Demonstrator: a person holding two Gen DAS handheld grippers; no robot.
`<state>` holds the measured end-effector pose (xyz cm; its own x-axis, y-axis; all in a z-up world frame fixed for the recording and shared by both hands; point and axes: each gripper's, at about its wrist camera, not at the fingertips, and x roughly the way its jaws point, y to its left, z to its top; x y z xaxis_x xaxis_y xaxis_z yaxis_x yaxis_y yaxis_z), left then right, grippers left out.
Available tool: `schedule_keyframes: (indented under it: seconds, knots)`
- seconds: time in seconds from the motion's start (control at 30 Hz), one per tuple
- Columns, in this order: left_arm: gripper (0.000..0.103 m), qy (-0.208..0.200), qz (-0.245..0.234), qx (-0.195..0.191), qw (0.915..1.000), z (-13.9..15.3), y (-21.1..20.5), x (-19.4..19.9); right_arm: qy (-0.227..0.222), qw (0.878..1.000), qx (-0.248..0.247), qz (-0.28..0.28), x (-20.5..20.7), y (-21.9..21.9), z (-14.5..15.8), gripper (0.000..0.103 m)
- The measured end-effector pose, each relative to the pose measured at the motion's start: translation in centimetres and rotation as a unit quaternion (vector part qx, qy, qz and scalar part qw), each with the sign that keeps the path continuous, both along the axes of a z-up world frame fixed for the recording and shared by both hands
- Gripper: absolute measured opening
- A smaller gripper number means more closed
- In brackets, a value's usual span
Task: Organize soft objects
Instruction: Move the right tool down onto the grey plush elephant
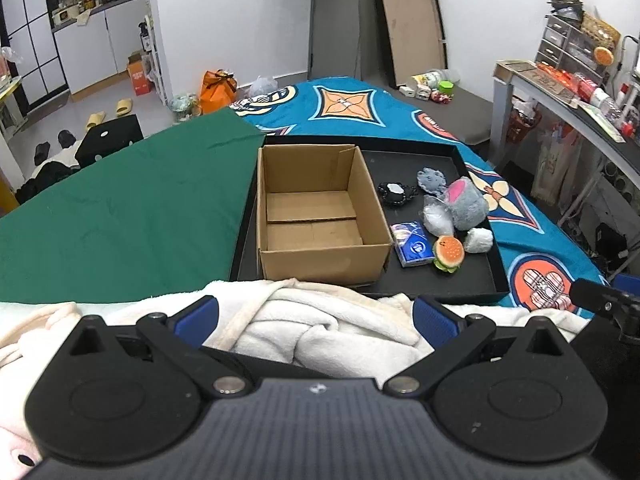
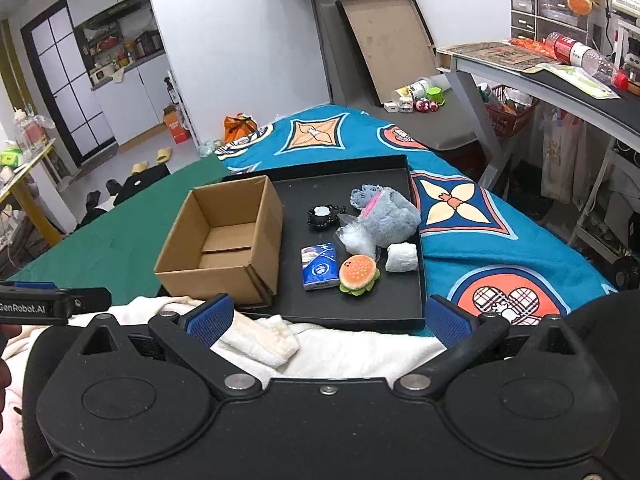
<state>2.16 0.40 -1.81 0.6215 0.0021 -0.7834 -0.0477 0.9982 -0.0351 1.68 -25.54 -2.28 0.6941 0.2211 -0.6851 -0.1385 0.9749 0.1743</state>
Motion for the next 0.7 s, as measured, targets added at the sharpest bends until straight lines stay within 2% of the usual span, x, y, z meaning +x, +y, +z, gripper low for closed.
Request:
schedule_keyframes:
  seconds: [0.17,0.47,0.7]
  knots:
    - [0.102,0.013,0.009,-0.009,0.9998,-0.9,0.6,1.8,0.007,1.000,-0.001,-0.003,1.6,-0.2,-0.7,0.103]
    - [0.102,0.029,0.031,0.004,0.9991,-2.4,1.4,4.7,0.010,1.000,0.006,-0.010,4.3,-0.9,-2.0,0.103]
    - [0.102,0.038,0.037,0.015,0.9985,-3.2,1.6,6.8,0.020,0.999,0.021,-0.016,6.4,-2.0,-3.3,0.098]
